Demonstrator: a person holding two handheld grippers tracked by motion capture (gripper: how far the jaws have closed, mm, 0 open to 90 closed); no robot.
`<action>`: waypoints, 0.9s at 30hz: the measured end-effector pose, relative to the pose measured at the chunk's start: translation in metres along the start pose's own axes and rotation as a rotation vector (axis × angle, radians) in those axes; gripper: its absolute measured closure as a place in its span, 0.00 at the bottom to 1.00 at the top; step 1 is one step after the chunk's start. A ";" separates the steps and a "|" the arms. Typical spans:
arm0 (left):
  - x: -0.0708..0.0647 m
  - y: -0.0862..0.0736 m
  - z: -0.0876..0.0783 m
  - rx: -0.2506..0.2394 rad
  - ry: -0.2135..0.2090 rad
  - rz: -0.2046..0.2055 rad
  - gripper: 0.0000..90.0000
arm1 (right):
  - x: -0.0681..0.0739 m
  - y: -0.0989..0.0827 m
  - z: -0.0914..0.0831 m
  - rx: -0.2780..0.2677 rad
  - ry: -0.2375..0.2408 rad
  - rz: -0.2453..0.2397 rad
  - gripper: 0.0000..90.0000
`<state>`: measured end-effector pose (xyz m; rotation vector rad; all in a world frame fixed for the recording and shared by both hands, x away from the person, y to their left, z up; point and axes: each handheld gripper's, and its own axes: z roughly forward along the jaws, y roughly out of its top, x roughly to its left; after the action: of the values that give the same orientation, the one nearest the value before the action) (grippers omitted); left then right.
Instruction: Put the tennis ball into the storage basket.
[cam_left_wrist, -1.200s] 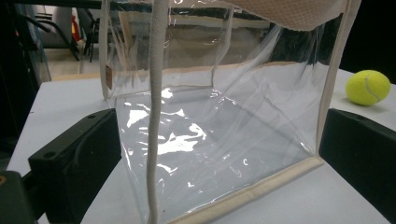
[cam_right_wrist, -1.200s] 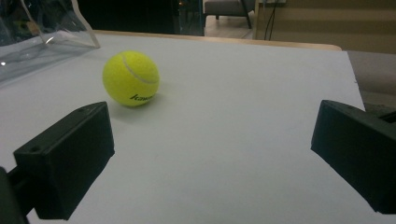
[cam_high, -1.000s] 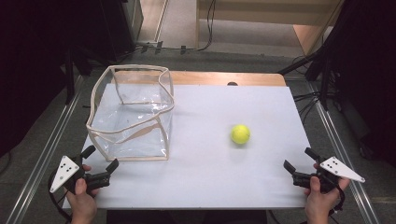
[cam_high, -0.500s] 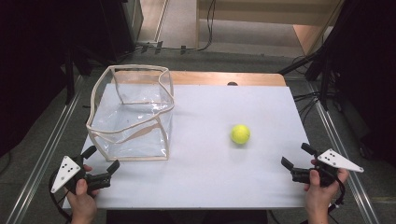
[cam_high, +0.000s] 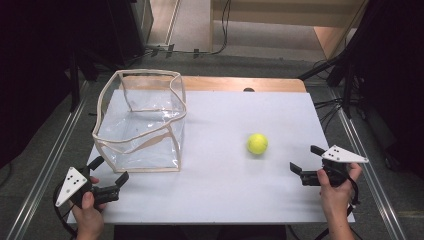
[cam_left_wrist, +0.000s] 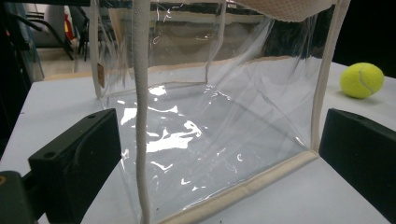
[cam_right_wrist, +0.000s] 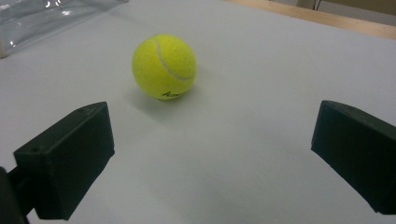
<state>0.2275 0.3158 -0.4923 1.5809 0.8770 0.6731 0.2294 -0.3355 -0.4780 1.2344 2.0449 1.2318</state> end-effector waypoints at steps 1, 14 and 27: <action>0.000 0.000 0.000 0.000 0.000 -0.001 0.00 | 0.000 0.003 0.002 0.007 0.003 -0.001 0.00; 0.000 0.000 0.000 0.002 -0.004 -0.004 0.00 | 0.000 0.025 0.020 0.065 0.013 -0.037 0.00; 0.001 0.000 0.000 0.000 -0.010 -0.005 0.00 | 0.000 0.042 0.045 0.180 0.064 -0.085 0.00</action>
<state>0.2277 0.3164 -0.4926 1.5801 0.8737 0.6611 0.2823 -0.3062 -0.4642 1.1867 2.2718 1.0815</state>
